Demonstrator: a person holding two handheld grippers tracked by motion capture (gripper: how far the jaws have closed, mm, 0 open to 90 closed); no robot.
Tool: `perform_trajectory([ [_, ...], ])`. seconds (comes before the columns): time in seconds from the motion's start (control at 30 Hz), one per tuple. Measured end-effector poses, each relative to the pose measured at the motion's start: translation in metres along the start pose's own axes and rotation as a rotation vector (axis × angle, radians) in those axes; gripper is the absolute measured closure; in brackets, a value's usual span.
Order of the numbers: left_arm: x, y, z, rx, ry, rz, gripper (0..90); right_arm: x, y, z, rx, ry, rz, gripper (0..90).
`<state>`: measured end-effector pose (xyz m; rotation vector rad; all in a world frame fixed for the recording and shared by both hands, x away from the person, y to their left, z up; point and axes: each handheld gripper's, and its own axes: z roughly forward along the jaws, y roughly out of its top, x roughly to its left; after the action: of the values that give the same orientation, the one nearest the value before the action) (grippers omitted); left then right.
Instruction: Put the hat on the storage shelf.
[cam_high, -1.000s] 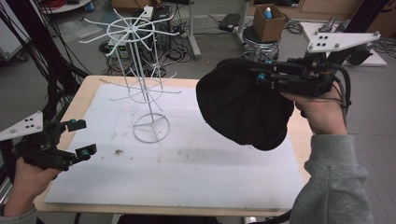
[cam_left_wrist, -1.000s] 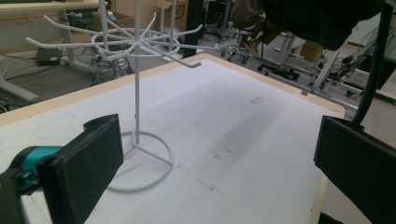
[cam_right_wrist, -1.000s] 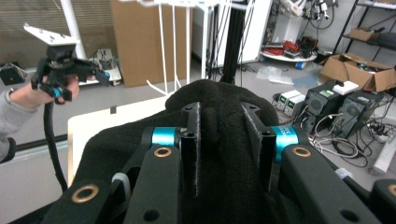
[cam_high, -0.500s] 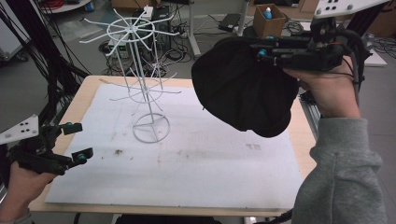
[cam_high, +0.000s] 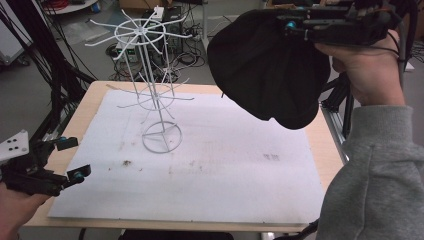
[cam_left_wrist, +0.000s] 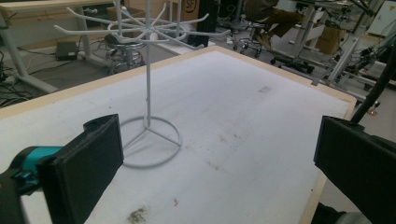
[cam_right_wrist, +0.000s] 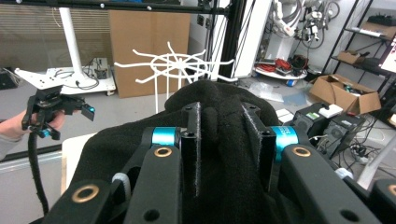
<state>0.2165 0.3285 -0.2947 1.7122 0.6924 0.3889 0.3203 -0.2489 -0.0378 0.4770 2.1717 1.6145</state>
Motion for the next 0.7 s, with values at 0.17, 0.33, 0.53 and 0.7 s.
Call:
perform_trajectory([
  [0.17, -0.001, -0.001, -0.005, -0.001, 0.009, 0.000, 1.8, -0.001, 0.008, 0.007, -0.001, -0.002, -0.008, 71.8],
  [0.33, -0.001, -0.001, -0.009, -0.004, 0.017, -0.001, 1.8, 0.000, 0.022, 0.017, -0.010, 0.001, -0.016, 71.8],
  [0.53, -0.002, -0.002, -0.015, -0.007, 0.027, -0.004, 1.8, 0.001, 0.035, 0.026, -0.021, 0.016, -0.037, 71.9],
  [0.7, -0.002, -0.004, -0.020, -0.010, 0.041, -0.009, 1.8, 0.001, 0.046, 0.043, -0.030, 0.031, -0.039, 71.9],
])
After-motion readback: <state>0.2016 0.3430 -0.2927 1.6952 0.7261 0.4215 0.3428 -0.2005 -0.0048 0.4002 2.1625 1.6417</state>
